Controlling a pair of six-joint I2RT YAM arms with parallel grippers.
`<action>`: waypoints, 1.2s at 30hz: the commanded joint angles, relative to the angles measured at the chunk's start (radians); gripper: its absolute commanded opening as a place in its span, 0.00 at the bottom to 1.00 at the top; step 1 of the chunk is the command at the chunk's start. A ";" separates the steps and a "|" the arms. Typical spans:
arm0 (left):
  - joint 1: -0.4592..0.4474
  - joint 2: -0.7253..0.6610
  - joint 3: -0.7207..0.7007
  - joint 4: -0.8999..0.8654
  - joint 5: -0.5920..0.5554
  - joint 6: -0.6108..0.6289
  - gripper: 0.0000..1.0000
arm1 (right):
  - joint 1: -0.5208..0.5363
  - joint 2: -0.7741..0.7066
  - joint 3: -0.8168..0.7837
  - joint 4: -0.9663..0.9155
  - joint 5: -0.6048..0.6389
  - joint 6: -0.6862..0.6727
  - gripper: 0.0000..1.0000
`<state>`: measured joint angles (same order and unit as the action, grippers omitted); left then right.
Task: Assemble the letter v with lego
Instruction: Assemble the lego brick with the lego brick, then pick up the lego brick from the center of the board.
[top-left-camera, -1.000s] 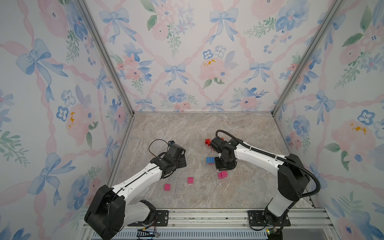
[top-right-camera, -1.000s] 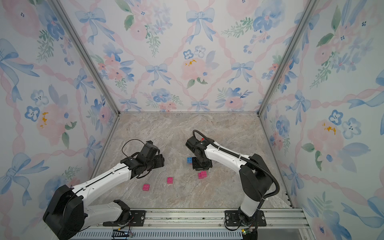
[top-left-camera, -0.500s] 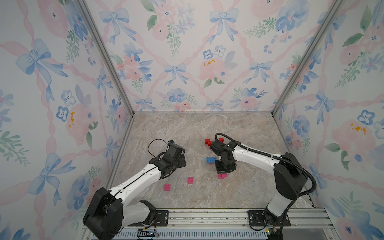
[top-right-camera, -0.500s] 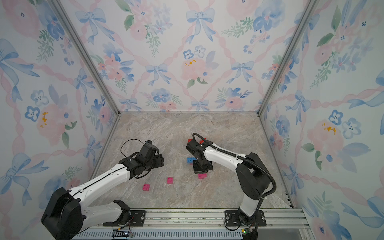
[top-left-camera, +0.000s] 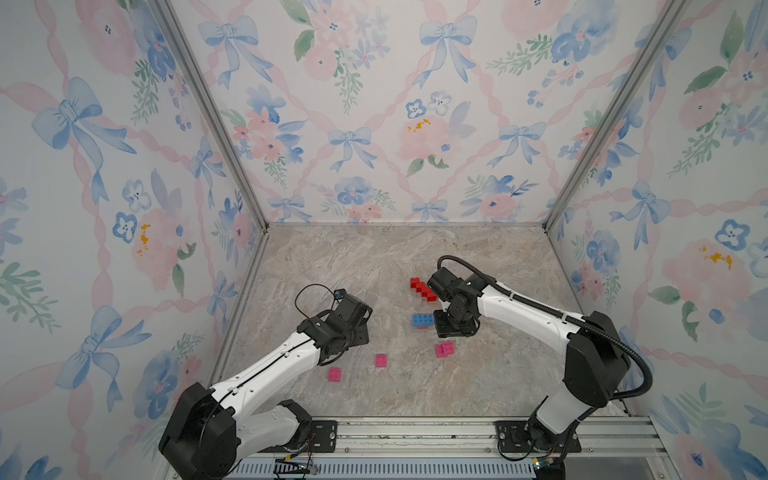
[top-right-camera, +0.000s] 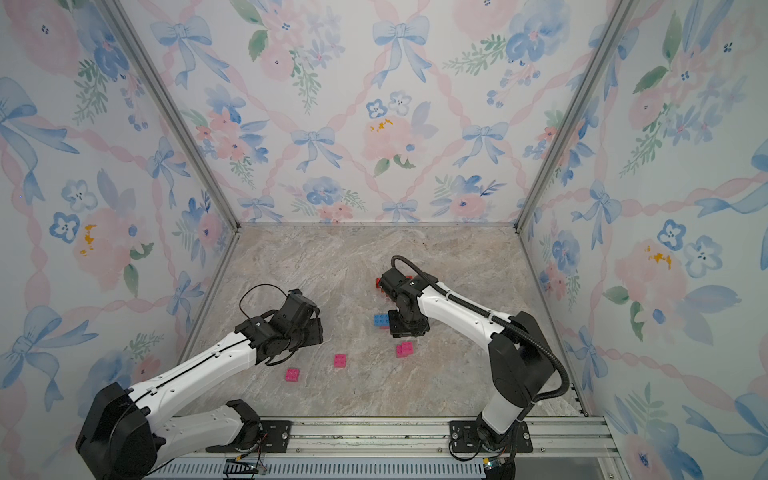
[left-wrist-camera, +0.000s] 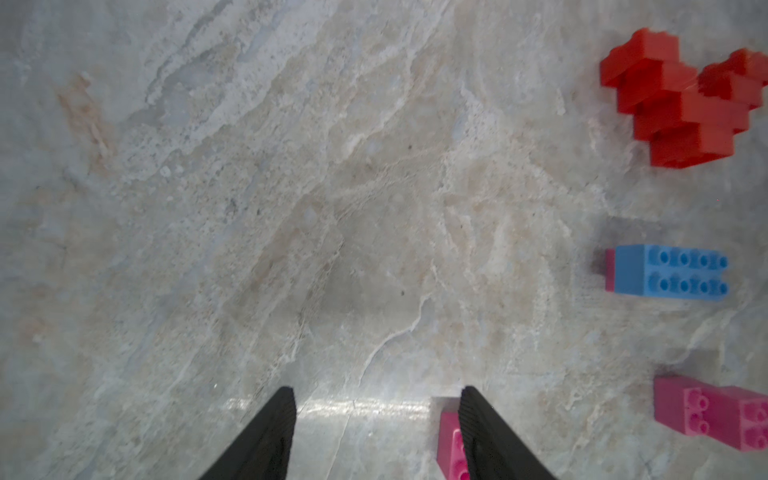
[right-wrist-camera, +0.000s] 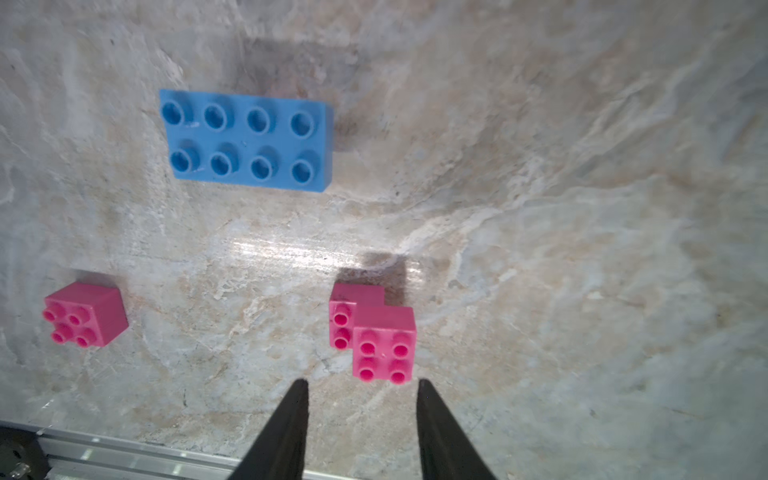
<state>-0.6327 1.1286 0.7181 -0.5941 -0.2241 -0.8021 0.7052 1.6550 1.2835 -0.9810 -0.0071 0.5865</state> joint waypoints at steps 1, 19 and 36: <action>-0.039 -0.074 -0.059 -0.167 -0.004 -0.097 0.67 | -0.041 -0.047 -0.020 -0.036 -0.006 -0.028 0.49; -0.071 -0.034 -0.166 -0.240 0.029 -0.179 0.73 | -0.134 -0.089 -0.088 -0.016 -0.064 -0.076 0.60; -0.070 0.020 -0.154 -0.194 0.036 -0.163 0.49 | -0.150 -0.104 -0.125 -0.004 -0.069 -0.084 0.53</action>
<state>-0.7063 1.1381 0.5583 -0.7956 -0.1902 -0.9730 0.5636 1.5799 1.1713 -0.9764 -0.0692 0.5110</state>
